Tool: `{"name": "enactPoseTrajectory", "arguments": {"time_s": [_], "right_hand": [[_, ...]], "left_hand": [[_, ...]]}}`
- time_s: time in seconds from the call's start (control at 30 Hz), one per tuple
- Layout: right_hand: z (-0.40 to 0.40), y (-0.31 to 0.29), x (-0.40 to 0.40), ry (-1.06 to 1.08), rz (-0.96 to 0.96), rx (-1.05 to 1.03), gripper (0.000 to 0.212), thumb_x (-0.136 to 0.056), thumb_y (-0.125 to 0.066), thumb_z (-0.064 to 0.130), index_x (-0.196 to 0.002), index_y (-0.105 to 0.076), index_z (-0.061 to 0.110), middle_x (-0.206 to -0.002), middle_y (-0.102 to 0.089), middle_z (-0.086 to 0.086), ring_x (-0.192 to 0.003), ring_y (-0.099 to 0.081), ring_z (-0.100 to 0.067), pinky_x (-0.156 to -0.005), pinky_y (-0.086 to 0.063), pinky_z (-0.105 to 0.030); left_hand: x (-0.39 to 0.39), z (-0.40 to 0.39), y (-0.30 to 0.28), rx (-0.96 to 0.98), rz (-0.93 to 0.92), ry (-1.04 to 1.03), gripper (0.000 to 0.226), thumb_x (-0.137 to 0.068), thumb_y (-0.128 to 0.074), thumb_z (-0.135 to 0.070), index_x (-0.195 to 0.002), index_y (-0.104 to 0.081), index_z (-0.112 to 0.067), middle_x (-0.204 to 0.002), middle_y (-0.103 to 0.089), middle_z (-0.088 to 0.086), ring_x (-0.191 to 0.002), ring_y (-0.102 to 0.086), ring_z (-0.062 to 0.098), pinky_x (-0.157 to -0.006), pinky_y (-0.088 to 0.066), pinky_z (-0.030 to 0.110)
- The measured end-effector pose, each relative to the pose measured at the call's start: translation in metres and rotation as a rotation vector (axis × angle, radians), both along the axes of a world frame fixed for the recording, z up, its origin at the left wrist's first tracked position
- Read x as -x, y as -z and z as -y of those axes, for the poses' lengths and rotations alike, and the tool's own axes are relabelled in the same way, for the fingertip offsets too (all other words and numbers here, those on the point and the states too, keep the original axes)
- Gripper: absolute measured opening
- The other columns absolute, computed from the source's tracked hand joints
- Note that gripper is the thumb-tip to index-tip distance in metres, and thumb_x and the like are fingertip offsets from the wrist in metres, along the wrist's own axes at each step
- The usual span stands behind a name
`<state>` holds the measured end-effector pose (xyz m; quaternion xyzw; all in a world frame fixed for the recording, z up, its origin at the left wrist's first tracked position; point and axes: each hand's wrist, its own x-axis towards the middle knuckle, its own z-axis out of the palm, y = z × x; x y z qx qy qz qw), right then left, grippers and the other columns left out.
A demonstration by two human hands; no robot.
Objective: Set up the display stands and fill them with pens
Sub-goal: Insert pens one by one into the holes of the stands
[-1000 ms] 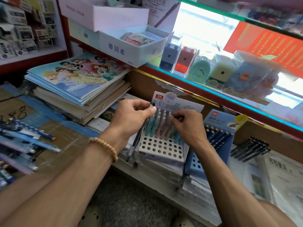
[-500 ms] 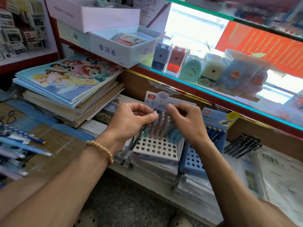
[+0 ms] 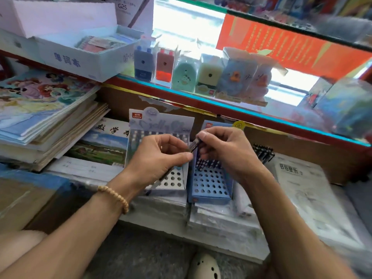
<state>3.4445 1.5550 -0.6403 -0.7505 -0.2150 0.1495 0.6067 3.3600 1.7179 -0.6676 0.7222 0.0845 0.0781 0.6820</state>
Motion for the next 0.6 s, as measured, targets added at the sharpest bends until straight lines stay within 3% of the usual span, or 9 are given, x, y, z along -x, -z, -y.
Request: {"name": "enactPoseTrajectory", "arguments": {"time_s": [0.1, 0.23, 0.3, 0.37, 0.43, 0.53, 0.6], "right_hand": [[0.031, -0.011, -0.012, 0.191, -0.009, -0.092, 0.01, -0.093, -0.065, 0.014, -0.089, -0.072, 0.009, -0.076, -0.072, -0.001, -0.069, -0.066, -0.013, -0.063, -0.055, -0.023], [0.06, -0.011, -0.017, 0.289, 0.092, -0.086, 0.003, -0.091, -0.069, 0.014, -0.093, -0.07, 0.011, -0.083, -0.073, -0.006, -0.073, -0.069, -0.018, -0.069, -0.058, -0.033], [0.071, -0.012, -0.013, 0.317, 0.167, -0.083, 0.01, -0.086, -0.075, 0.01, -0.093, -0.068, 0.011, -0.084, -0.073, -0.012, -0.076, -0.073, -0.027, -0.07, -0.061, -0.04], [0.084, -0.016, -0.013, 0.353, 0.236, -0.101, 0.014, -0.083, -0.077, 0.003, -0.09, -0.067, 0.01, -0.075, -0.071, -0.013, -0.07, -0.073, -0.026, -0.063, -0.061, -0.036], [0.101, -0.021, -0.016, 0.395, 0.3, -0.069, 0.015, -0.083, -0.076, 0.002, -0.09, -0.066, 0.01, -0.068, -0.069, -0.009, -0.059, -0.069, -0.015, -0.055, -0.056, -0.026], [0.128, -0.027, -0.022, 0.426, 0.368, 0.04, 0.018, -0.082, -0.079, 0.007, -0.09, -0.066, 0.015, -0.071, -0.07, -0.011, -0.06, -0.068, -0.019, -0.059, -0.059, -0.034], [0.148, -0.03, -0.024, 0.448, 0.374, 0.063, 0.018, -0.083, -0.078, 0.007, -0.092, -0.065, 0.016, -0.072, -0.07, -0.009, -0.063, -0.069, -0.017, -0.058, -0.058, -0.029]], "left_hand": [[-0.007, 0.017, 0.004, -0.047, 0.016, 0.034, 0.013, -0.081, -0.075, -0.005, -0.093, -0.07, -0.008, -0.072, -0.07, -0.002, -0.065, -0.066, 0.006, -0.056, -0.049, 0.013], [-0.019, 0.039, 0.011, -0.163, 0.067, 0.053, 0.012, -0.081, -0.078, -0.012, -0.091, -0.073, -0.014, -0.076, -0.073, -0.002, -0.072, -0.068, 0.007, -0.066, -0.055, 0.02], [-0.028, 0.054, 0.011, -0.182, 0.078, 0.076, 0.011, -0.081, -0.078, -0.014, -0.09, -0.073, -0.015, -0.077, -0.072, -0.001, -0.073, -0.068, 0.009, -0.07, -0.057, 0.024], [-0.036, 0.072, 0.008, -0.197, 0.1, 0.103, 0.009, -0.082, -0.078, -0.015, -0.089, -0.073, -0.016, -0.077, -0.072, 0.001, -0.071, -0.067, 0.01, -0.068, -0.056, 0.022], [-0.045, 0.091, 0.005, -0.229, 0.139, 0.125, 0.008, -0.083, -0.078, -0.016, -0.089, -0.072, -0.015, -0.075, -0.071, 0.002, -0.066, -0.064, 0.007, -0.062, -0.052, 0.017], [-0.057, 0.119, 0.002, -0.279, 0.175, 0.186, 0.007, -0.085, -0.076, -0.017, -0.089, -0.071, -0.018, -0.07, -0.069, -0.005, -0.061, -0.061, 0.001, -0.057, -0.047, 0.014], [-0.064, 0.136, 0.005, -0.342, 0.191, 0.196, 0.005, -0.086, -0.075, -0.022, -0.086, -0.07, -0.021, -0.071, -0.069, -0.006, -0.063, -0.061, 0.003, -0.058, -0.049, 0.017]]}}
